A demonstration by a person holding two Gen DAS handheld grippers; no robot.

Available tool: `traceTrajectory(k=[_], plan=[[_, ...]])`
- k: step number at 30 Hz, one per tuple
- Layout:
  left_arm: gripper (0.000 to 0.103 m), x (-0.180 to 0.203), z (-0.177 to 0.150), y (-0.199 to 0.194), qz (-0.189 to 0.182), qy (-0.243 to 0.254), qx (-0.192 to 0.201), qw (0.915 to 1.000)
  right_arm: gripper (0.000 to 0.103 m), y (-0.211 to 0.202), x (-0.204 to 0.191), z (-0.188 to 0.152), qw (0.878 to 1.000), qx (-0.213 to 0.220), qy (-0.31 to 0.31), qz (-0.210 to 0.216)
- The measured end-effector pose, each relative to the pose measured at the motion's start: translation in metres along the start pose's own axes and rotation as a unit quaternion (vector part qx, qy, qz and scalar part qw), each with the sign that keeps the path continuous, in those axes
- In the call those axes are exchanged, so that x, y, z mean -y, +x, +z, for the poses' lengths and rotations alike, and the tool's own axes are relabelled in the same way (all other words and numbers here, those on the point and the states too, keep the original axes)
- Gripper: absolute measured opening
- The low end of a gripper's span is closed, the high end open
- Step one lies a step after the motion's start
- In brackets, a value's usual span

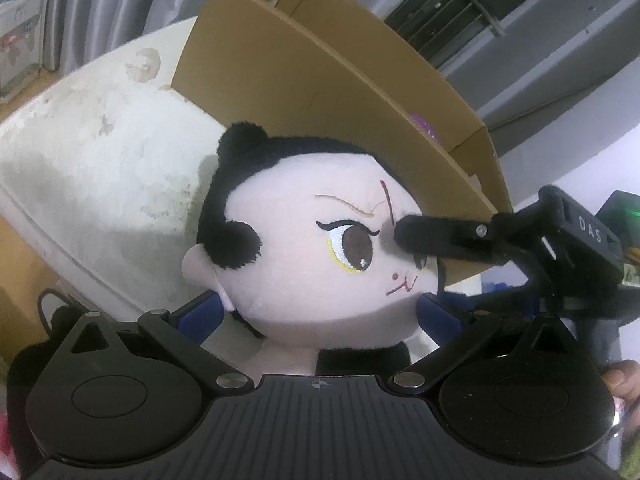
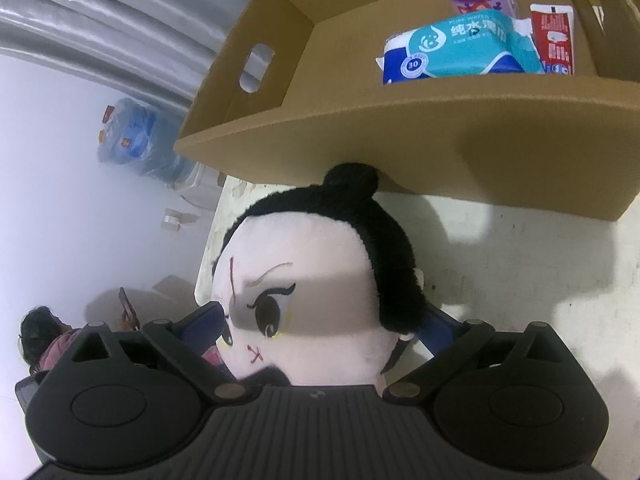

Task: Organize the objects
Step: 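Lift the plush doll off the cabinet with the right gripper, then carry the plush doll with the right gripper over the box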

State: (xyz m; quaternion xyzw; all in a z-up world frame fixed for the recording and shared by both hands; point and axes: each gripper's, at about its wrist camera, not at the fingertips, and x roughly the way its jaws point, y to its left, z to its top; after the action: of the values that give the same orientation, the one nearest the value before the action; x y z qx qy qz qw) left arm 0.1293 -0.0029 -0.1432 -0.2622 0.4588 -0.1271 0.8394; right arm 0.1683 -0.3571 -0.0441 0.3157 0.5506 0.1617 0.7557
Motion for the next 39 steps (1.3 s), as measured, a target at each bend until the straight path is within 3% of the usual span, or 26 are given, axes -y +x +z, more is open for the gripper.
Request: traceTrajectory(k=[17, 28, 39], plan=[[0.103, -0.001, 0.001, -0.002, 0.004, 0.009, 0.006, 0.9999, 0.103, 0.007, 0.007, -0.002, 1.0, -0.009, 0.009, 0.01], [0.103, -0.016, -0.004, -0.002, -0.015, -0.033, -0.005, 0.9993, 0.102, 0.005, 0.013, -0.001, 1.0, -0.006, 0.022, 0.015], [0.103, -0.022, 0.0, 0.006, -0.037, -0.043, -0.02, 0.9982, 0.102, 0.008, 0.025, 0.003, 0.999, -0.001, 0.045, 0.019]])
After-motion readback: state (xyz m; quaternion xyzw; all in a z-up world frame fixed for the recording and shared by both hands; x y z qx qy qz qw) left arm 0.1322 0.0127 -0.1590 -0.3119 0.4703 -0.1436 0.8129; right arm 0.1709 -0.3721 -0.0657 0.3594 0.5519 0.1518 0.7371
